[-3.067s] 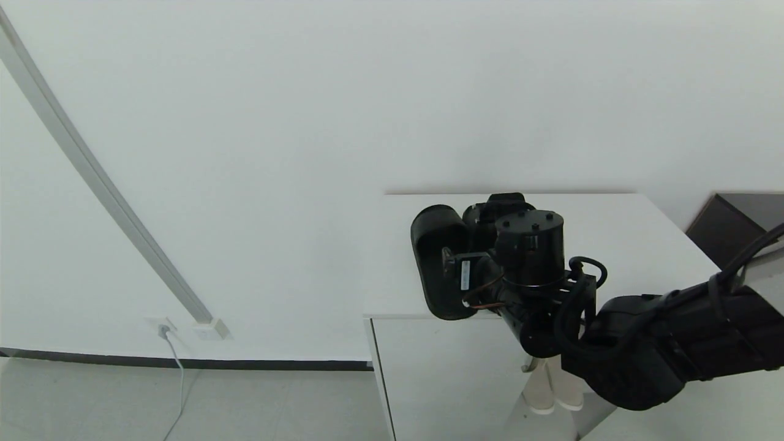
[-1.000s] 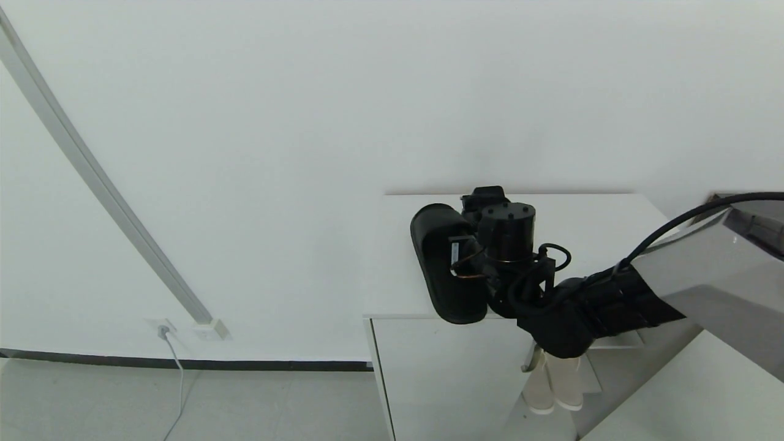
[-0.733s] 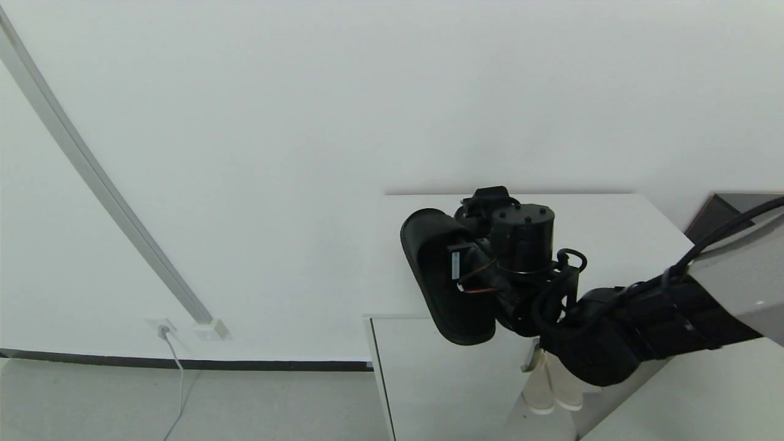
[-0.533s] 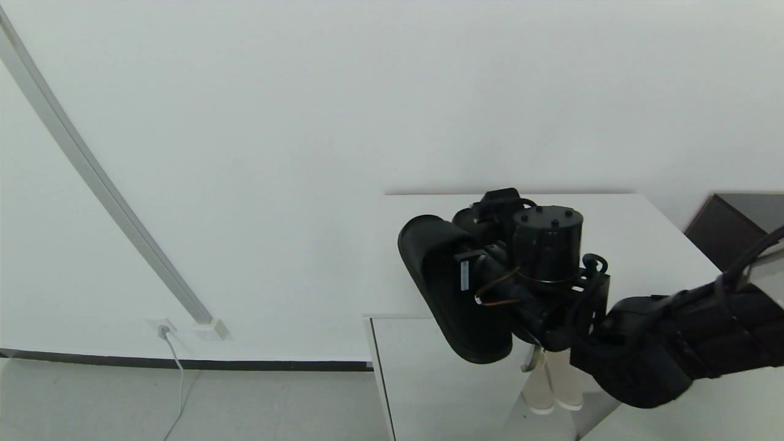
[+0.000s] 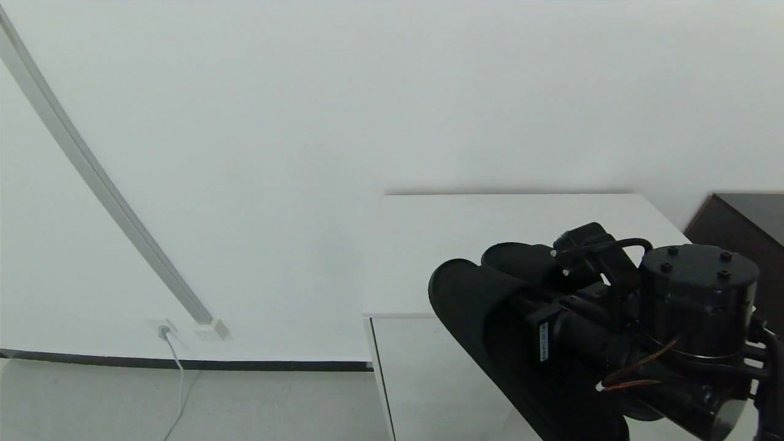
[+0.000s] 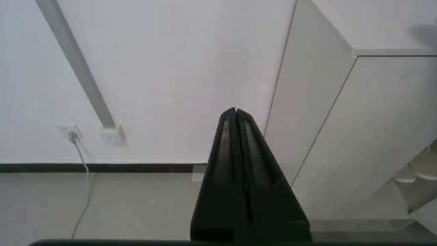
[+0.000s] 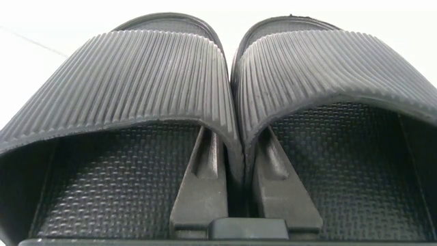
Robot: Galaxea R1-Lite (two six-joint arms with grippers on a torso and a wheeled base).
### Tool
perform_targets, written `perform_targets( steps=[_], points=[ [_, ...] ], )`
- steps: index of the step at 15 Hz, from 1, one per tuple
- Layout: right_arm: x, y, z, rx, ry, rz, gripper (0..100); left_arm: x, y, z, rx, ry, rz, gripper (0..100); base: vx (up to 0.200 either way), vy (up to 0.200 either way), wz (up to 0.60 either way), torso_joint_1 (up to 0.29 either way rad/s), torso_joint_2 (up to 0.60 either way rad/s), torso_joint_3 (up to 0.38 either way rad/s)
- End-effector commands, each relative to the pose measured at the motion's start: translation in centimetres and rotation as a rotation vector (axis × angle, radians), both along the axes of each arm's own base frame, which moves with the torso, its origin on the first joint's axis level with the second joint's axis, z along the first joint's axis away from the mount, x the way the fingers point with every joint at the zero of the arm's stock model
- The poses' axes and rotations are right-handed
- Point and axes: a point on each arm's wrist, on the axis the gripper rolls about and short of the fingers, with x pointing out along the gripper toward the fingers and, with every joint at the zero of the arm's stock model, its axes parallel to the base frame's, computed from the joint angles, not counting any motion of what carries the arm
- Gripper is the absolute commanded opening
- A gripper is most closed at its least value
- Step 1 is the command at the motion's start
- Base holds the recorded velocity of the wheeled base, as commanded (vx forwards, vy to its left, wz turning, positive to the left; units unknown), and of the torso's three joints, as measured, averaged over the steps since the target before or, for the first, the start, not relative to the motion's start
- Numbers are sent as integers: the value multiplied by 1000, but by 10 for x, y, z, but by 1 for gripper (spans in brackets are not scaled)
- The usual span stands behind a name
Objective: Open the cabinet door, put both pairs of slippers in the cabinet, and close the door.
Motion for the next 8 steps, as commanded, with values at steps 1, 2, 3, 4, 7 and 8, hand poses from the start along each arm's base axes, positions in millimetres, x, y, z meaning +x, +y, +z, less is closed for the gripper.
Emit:
perform_targets(
  steps=[1,2,3,4,7,8],
  points=[
    [-6,-5,7,18,-18,4,0,0,0,0,0,2,1,0,0,0,0,0,0,0],
    [-6,-4,7,17,-16,10,0,0,0,0,0,0,1,0,0,0,0,0,0,0],
    [-6,-3,6,17,-15,13,0,0,0,0,0,3,1,0,0,0,0,0,0,0],
    [-7,-3,6,17,-15,15,0,0,0,0,0,2,1,0,0,0,0,0,0,0],
    [-6,-2,5,14,-13,15,0,0,0,0,0,0,1,0,0,0,0,0,0,0],
    [-6,-1,4,10,-10,18,0,0,0,0,0,0,1,0,0,0,0,0,0,0]
  ],
)
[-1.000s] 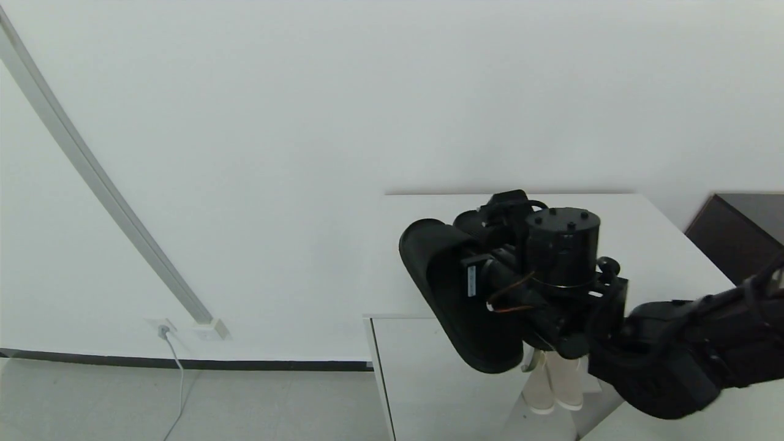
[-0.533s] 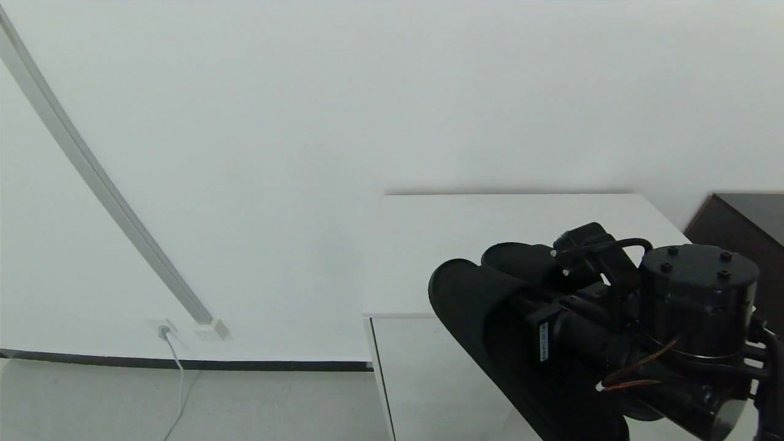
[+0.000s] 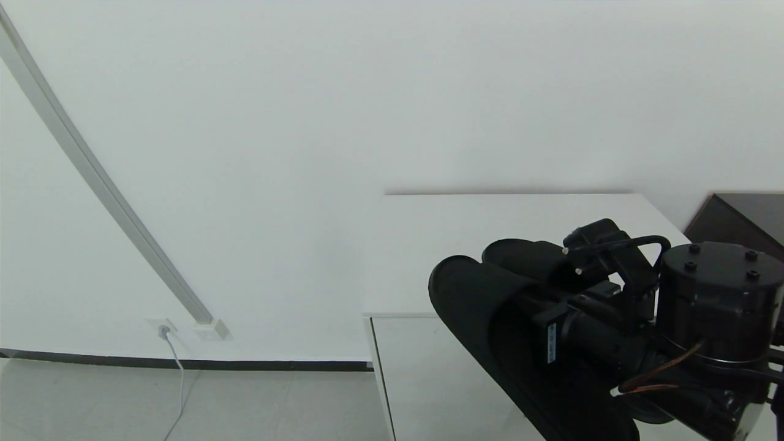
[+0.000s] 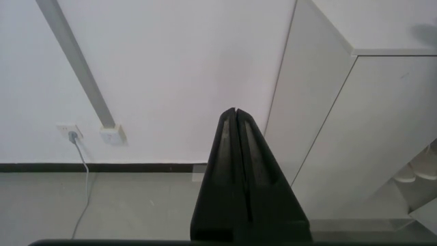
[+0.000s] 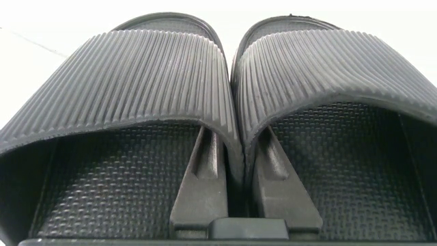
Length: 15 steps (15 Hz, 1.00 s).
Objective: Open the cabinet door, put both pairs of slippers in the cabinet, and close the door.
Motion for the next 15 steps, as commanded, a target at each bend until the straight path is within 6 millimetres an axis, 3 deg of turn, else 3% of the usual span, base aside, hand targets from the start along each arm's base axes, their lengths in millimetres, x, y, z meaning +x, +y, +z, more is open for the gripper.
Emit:
perform_targets(
  steps=[1,15],
  points=[
    [1,2,-3,-8,6,3,0,0,0,0,0,1,-1,0,0,0,0,0,0,0],
    [-2,9,-9,-38,15,27,0,0,0,0,1,3,-4,0,-171,0,0,1,0,3]
  ],
)
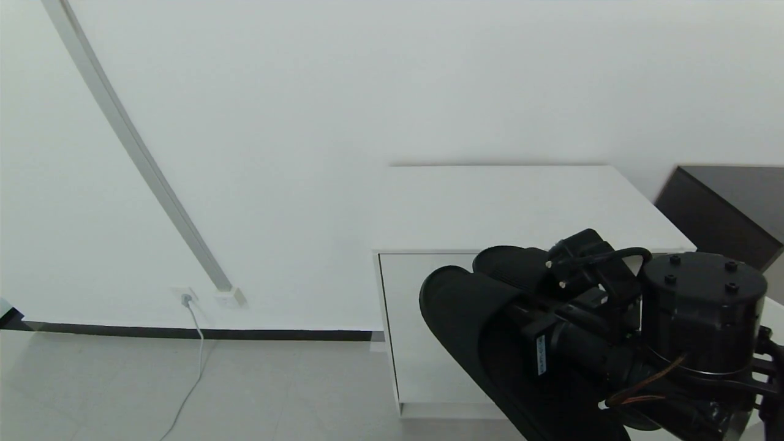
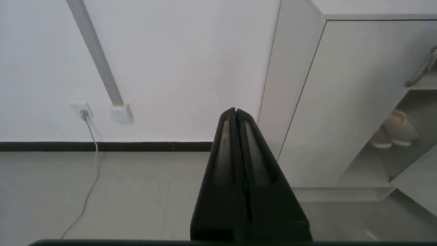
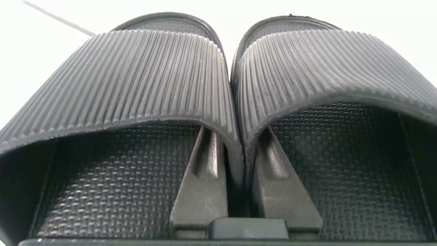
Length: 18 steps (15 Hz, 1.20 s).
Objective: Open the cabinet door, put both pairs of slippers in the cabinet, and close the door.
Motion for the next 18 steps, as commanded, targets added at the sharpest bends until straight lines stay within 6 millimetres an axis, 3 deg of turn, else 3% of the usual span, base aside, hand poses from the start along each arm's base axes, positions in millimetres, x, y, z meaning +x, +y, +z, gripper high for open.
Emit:
perform_targets(
  steps=[1,16,18],
  points=[
    [0,0,-2,-7,5,-1,0,0,0,0,0,1,1,0,0,0,0,0,0,0],
    [-3,4,-2,-5,4,15,0,0,0,0,-2,3,2,0,0,0,0,0,0,0],
    [-3,4,-3,-8,6,15,0,0,0,0,-2,1,2,0,0,-200,0,-2,2,2]
  ],
)
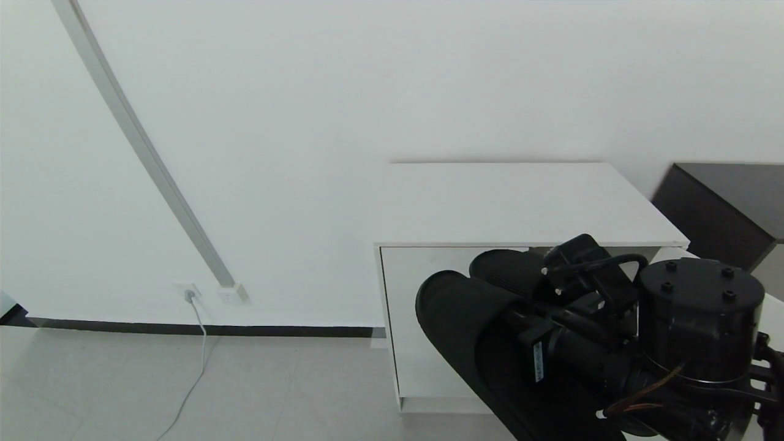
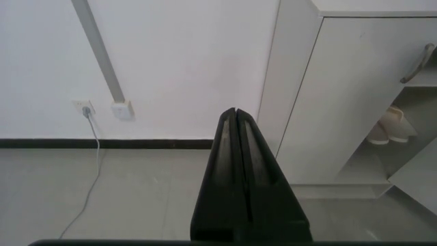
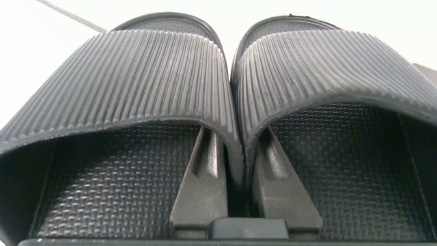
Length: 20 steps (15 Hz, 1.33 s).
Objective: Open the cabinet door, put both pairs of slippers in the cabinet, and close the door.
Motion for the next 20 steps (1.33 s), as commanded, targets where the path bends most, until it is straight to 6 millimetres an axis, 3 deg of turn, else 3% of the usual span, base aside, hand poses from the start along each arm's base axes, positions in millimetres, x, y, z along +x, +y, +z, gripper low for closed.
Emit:
perform_targets(
  steps=[1,20],
  points=[
    [1,1,-2,-5,5,1,0,0,0,0,0,3,1,0,0,-200,0,2,2,2],
    [-8,-5,-2,1,-3,14,0,0,0,0,0,3,1,0,0,-189,0,2,2,3]
  ],
)
